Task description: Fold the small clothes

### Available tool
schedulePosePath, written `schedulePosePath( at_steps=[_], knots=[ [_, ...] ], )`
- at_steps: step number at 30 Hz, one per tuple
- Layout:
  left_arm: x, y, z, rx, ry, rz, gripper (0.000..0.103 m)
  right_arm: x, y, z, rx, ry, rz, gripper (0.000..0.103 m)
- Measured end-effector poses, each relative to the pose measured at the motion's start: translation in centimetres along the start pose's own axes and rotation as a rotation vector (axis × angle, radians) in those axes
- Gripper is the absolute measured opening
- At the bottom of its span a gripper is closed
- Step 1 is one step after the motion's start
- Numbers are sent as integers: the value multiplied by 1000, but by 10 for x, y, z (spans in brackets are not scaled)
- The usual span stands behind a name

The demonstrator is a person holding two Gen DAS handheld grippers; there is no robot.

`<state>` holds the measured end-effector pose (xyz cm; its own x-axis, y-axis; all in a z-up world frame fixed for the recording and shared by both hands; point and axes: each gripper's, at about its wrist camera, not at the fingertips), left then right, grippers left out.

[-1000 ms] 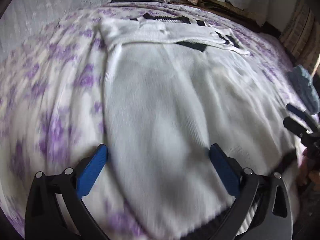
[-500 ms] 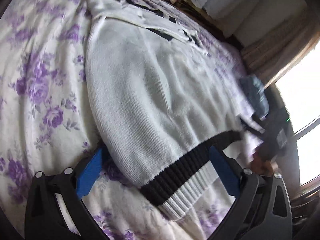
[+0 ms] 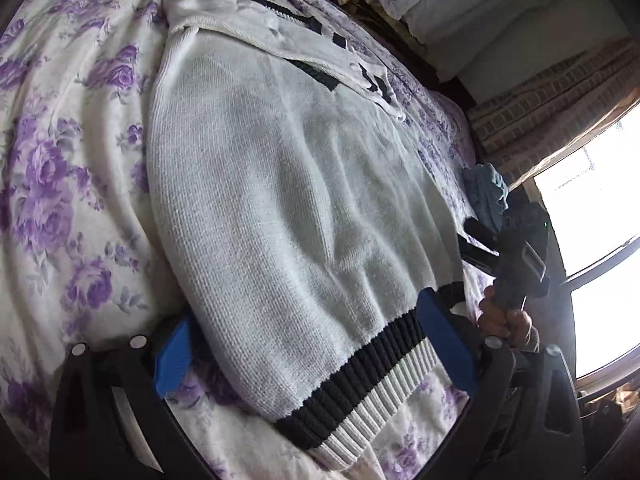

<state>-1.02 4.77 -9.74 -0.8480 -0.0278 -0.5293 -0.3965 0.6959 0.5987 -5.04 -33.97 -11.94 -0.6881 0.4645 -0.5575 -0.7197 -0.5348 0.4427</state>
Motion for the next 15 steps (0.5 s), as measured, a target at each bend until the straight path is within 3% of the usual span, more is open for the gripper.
schedulePosePath(
  at_steps=[2, 4, 7, 9, 11, 13, 15],
  knots=[
    [1, 2, 1, -14, -6, -8, 89, 3, 1, -4, -2, -2, -8, 53],
    [1, 5, 3, -43, -14, -16, 76, 8, 7, -6, -18, -8, -14, 53],
    [3, 11, 10, -69, -11, -26, 65, 18, 18, -7, -28, 3, -15, 53],
    [2, 12, 13, -67, -8, -23, 65, 23, 22, -5, -19, 15, -8, 53],
    [0, 10, 12, -66, -11, -21, 70, 22, 19, -2, -4, 26, 8, 53],
    [-3, 4, 9, -50, -13, -17, 83, 17, 10, 0, 12, 29, 32, 53],
    [-7, -4, 1, -79, -44, -21, 84, 11, -2, 4, 16, 40, 48, 53]
  ],
)
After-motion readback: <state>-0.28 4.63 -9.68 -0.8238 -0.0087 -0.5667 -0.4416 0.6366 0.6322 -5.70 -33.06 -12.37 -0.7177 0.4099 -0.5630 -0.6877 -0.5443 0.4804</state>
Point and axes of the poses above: each gripper's, at about its wrist camera, not at the fingertips, and y roughly against the way its jaws point, z to its left, x to its underside, and after that the axes turned 11 degrees about -z, right-handed
